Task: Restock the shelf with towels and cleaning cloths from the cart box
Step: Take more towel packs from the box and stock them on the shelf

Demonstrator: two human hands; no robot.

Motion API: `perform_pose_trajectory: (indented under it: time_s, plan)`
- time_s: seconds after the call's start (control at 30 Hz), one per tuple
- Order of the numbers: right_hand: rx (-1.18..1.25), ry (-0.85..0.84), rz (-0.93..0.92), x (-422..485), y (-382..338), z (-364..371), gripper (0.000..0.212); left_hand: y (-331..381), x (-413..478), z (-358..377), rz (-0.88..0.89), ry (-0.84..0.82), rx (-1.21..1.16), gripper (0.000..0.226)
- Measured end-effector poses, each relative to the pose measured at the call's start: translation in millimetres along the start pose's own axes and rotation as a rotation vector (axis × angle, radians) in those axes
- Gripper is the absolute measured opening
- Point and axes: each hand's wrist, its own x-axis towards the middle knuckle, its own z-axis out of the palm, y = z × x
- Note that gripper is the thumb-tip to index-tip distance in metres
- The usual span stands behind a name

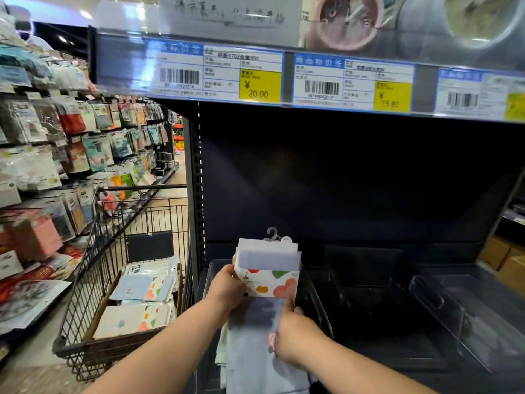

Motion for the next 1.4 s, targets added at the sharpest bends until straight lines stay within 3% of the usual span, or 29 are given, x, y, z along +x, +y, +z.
perform_pose_trajectory:
  time_s: [0.13, 0.23, 0.37, 0.43, 0.57, 0.67, 0.73, 0.8, 0.9, 0.97, 1.07, 1.17, 1.23, 1.27, 1.37, 1.4]
  plan:
    - [0.125, 0.084, -0.036, -0.2, 3.4, -2.3, 0.101, -15.0, 12.7, 3.3, 0.000, 0.112, 0.074, 0.018]
    - [0.169, 0.080, -0.065, 4.5, 3.8, -2.2, 0.095, -17.2, 15.3, 2.3, 0.018, 0.192, 0.127, 0.027]
    - [0.232, 0.074, -0.030, 12.6, 2.6, 7.0, 0.088, -15.5, 13.9, 5.8, -0.111, 0.133, 0.236, 0.046]
    - [0.419, 0.100, 0.040, 22.5, 1.9, 12.2, 0.091, -13.7, 6.9, 7.8, -0.179, 0.065, 0.282, 0.047]
    - [0.835, 0.206, 0.105, 36.2, 4.5, 11.2, 0.071, -15.9, -3.3, 10.2, -0.195, 0.018, 0.319, 0.048]
    - [0.993, 0.224, 0.153, 43.9, 3.7, 12.4, 0.079, -19.0, -9.7, 9.4, -0.211, -0.005, 0.224, 0.036]
    - [1.023, 0.270, 0.161, 48.5, 0.3, 13.0, 0.075, -20.6, -11.1, 9.0, -0.201, -0.016, 0.334, 0.037]
    - [1.016, 0.292, 0.180, 51.7, -2.2, 11.8, 0.059, -21.1, -15.0, 8.1, -0.173, -0.038, 0.514, 0.040]
    - [0.955, 0.257, 0.169, 51.7, -6.1, 9.2, 0.035, -26.7, -19.6, 10.8, -0.166, -0.080, 0.596, 0.040]
    - [0.918, 0.230, 0.168, 52.6, -7.6, 10.5, 0.044, -28.5, -20.2, 12.3, -0.163, -0.079, 0.580, 0.042]
    - [0.951, 0.234, 0.152, 52.2, -8.2, 10.0, 0.057, -32.6, -11.6, 12.0, -0.156, 0.105, 0.368, 0.031]
    - [1.004, 0.295, 0.120, 54.1, -5.6, 11.3, 0.045, -29.4, -6.7, 12.9, -0.091, 0.192, 0.165, 0.022]
    - [0.976, 0.312, 0.089, 54.8, -5.1, 14.2, 0.018, -26.0, -6.8, 11.8, -0.078, 0.208, 0.185, 0.022]
    - [0.952, 0.300, 0.067, 53.9, -4.5, 15.8, 0.016, -25.0, -6.5, 11.6, -0.099, 0.207, 0.226, 0.025]
    - [0.914, 0.285, 0.016, 51.9, -3.0, 15.4, 0.027, -26.8, -3.5, 13.0, -0.145, 0.200, 0.287, 0.031]
    - [0.890, 0.271, 0.021, 48.7, -3.0, 11.7, 0.040, -26.0, -5.2, 13.6, -0.148, 0.202, 0.274, 0.030]
